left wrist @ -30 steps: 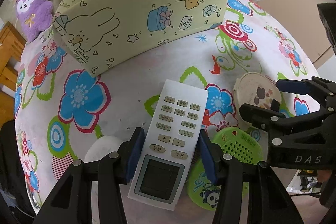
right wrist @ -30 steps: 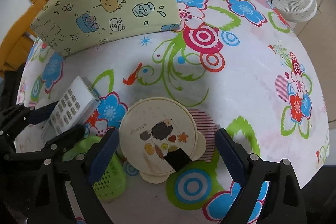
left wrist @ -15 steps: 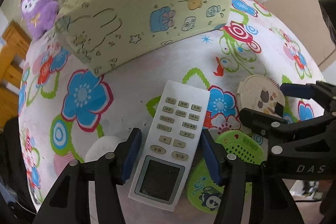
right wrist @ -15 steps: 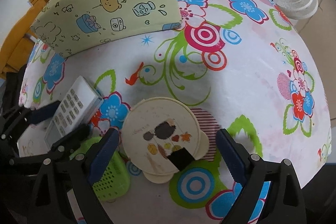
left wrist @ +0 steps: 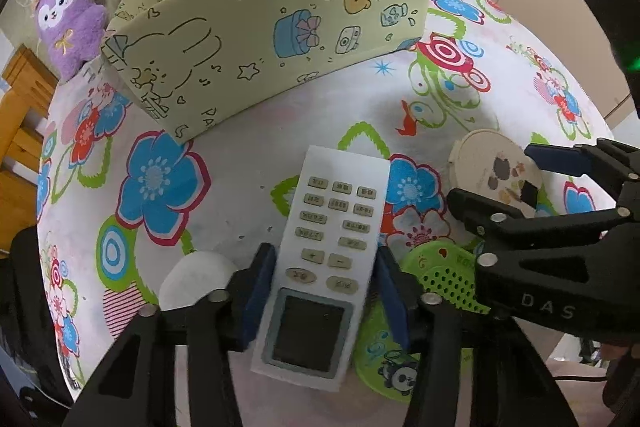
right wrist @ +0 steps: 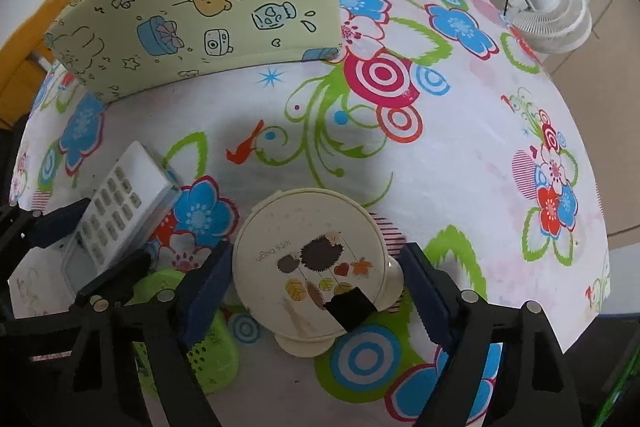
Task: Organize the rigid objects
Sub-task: 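Close the left tool on the white remote while the right tool closes on the beige lid, then lift the remote with the left tool while the right tool carries the lid toward the box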
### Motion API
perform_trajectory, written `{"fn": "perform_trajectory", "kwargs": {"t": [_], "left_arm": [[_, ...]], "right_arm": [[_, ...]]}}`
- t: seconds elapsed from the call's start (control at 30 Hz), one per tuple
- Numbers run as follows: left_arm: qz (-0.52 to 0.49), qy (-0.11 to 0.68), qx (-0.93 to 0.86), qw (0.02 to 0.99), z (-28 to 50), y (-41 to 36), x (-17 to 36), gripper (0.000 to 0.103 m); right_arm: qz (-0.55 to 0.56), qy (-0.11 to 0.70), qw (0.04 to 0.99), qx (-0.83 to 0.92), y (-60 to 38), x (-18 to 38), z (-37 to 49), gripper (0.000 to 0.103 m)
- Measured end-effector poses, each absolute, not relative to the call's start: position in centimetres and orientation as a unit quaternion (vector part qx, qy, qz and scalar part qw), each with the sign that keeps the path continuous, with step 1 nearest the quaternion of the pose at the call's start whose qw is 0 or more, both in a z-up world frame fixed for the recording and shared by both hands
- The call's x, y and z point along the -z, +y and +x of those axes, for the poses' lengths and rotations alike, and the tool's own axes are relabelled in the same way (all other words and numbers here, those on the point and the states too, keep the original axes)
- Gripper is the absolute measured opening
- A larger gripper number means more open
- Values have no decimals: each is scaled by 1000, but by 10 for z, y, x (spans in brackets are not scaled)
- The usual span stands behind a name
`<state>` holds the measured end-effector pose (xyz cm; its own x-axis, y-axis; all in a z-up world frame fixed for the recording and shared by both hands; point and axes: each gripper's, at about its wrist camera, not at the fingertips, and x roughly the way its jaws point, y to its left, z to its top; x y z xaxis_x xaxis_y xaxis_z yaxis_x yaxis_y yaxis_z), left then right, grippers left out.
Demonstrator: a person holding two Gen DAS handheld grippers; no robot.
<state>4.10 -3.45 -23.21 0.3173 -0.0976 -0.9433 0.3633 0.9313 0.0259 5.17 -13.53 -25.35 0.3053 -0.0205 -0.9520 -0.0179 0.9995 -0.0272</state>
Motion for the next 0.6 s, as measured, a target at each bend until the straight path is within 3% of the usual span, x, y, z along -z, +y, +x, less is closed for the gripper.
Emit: {"fn": "perform_trajectory", "kwargs": {"t": [0.6], "left_arm": [[63, 562, 146, 812, 60, -34, 202, 47]], "right_arm": [[-3, 572, 820, -16, -146, 221, 66, 84]]}}
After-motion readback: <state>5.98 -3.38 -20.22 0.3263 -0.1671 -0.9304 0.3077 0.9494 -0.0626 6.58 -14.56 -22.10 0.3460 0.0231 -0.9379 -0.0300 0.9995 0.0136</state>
